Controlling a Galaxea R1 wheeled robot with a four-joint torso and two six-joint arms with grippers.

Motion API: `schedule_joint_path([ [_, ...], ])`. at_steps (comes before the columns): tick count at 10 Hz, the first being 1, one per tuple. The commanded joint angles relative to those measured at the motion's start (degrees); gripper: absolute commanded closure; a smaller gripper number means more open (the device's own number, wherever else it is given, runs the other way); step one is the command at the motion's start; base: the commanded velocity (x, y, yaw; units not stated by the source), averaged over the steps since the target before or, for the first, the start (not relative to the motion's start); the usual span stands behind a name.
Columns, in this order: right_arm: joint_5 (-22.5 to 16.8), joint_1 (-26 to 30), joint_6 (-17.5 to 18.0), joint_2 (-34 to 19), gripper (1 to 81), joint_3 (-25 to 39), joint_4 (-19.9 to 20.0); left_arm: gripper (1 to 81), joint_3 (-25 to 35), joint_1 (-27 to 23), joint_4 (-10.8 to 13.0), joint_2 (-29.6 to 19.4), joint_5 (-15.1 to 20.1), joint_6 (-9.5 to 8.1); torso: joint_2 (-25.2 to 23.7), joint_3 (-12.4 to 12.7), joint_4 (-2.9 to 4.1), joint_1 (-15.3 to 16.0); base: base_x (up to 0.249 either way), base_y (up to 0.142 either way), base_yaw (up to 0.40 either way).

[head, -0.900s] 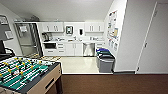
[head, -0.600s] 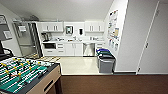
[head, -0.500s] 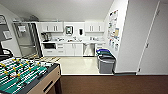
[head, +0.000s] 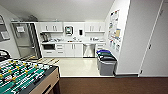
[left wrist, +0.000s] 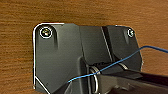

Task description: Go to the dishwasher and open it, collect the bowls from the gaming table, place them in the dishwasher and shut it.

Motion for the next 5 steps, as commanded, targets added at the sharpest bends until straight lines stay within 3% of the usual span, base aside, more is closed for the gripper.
schedule_joint_path([
  [1,-2.7,3.0,-0.1,-1.3,1.0,0.9,0.1,1.0,0.4,-3.3,0.3,-0.9,2.8,0.26,0.0,0.0,0.00,0.0,0.194,0.000,0.000],
  [5,-2.8,3.6,-0.1,-1.5,1.0,0.7,0.0,1.0,0.3,-3.2,0.1,-0.9,2.8,0.26,0.0,0.0,0.00,0.0,0.197,0.000,0.000],
])
